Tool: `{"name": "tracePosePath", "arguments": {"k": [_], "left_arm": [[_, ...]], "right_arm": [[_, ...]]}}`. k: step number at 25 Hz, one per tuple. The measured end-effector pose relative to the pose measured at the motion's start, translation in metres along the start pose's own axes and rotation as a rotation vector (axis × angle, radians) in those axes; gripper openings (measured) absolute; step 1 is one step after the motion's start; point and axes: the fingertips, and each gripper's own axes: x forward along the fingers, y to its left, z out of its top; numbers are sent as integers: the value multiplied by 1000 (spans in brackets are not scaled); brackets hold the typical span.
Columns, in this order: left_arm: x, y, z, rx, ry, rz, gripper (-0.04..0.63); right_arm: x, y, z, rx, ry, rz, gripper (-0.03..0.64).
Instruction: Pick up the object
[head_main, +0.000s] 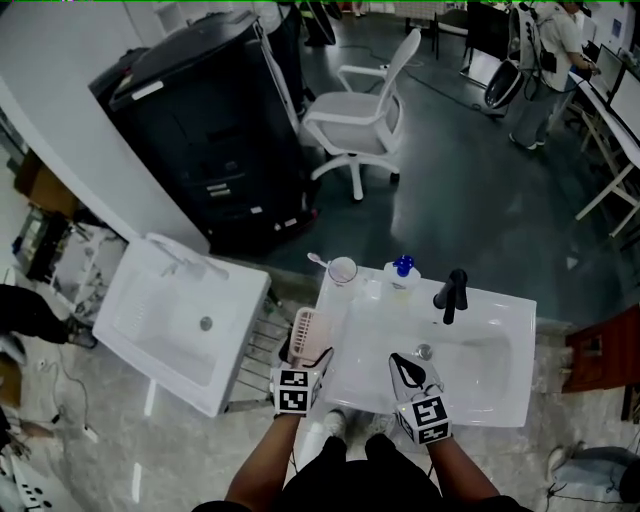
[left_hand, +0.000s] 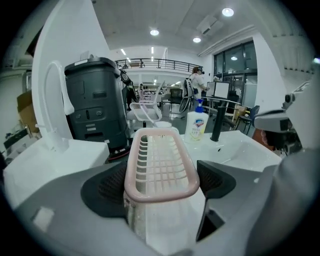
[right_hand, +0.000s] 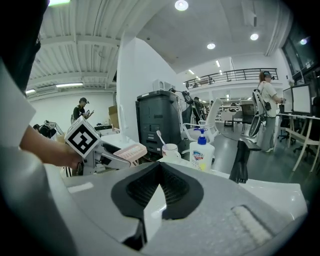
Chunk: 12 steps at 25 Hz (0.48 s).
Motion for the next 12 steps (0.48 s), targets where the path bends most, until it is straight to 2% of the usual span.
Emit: {"name": "tracePosePath", "arguments": {"k": [12], "left_arm": [[-42,-4,92,24,-199,-10,459]], "right_arm": [[-5,-14,65,-22,-161,-45,3]]}}
